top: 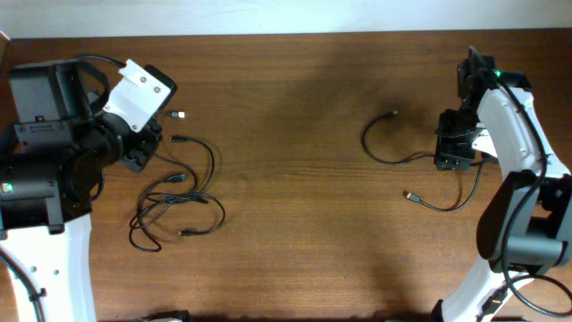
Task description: Untangle cables
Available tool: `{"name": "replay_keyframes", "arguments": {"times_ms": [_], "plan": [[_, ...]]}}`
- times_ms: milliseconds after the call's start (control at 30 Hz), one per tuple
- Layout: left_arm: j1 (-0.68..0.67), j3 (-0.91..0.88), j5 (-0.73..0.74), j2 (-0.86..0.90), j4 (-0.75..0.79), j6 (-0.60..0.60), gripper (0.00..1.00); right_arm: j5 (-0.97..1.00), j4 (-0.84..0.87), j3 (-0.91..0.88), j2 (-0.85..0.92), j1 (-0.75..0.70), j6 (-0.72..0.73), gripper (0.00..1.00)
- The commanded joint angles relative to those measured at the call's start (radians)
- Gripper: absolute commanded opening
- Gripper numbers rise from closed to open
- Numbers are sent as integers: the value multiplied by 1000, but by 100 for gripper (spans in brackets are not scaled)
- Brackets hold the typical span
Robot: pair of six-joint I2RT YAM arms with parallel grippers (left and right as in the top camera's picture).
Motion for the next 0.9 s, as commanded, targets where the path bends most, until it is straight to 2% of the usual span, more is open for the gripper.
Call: {"name": "replay_keyframes", "arguments": {"times_ms": [0,733,867], "plan": [[-3,0,0,-10,-1,0,13,50,-2,-10,34,-3,8,75],[-3,0,0,-10,-8,6,15,170,27,-18,148,-3,4,73],[-3,0,0,-10,-8,6,16,151,33,-21,182,-2,4,65]]}}
